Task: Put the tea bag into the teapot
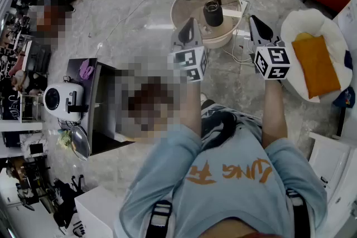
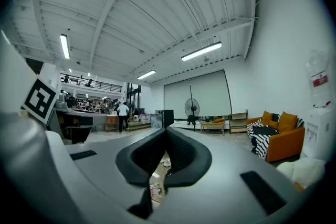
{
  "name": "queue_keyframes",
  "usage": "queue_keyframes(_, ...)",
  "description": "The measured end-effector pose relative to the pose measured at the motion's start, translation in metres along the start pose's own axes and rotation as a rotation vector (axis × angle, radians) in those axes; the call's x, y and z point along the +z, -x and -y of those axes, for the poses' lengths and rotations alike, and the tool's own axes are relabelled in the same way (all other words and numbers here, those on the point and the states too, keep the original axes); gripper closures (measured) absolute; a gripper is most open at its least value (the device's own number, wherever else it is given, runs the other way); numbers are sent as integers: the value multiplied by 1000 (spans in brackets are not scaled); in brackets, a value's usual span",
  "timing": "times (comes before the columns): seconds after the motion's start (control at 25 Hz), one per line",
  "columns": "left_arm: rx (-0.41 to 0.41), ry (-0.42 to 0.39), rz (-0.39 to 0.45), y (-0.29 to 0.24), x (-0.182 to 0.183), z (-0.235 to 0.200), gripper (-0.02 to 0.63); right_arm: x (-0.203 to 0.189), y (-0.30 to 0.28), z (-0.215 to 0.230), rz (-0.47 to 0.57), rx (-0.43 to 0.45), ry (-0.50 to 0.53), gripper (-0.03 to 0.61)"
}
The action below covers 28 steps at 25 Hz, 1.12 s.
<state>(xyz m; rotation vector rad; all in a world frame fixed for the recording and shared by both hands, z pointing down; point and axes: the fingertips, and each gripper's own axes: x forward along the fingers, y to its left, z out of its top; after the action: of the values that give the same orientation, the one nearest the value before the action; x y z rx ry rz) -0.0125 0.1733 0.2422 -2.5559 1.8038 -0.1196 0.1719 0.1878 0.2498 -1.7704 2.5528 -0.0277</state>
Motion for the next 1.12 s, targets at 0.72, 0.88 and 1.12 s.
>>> queue_keyframes(0.72,20,-31,6,-2,15,-1,589,20,3,45,34,-43,-48,565)
queue_keyframes(0.88,59,-21,6,-6,18,-23,589,21,-13,44,22,-41,7,566)
queue_keyframes(1.12,30,23,28,-32,11,-48,589,17,-51,54,28,-44,-31,566)
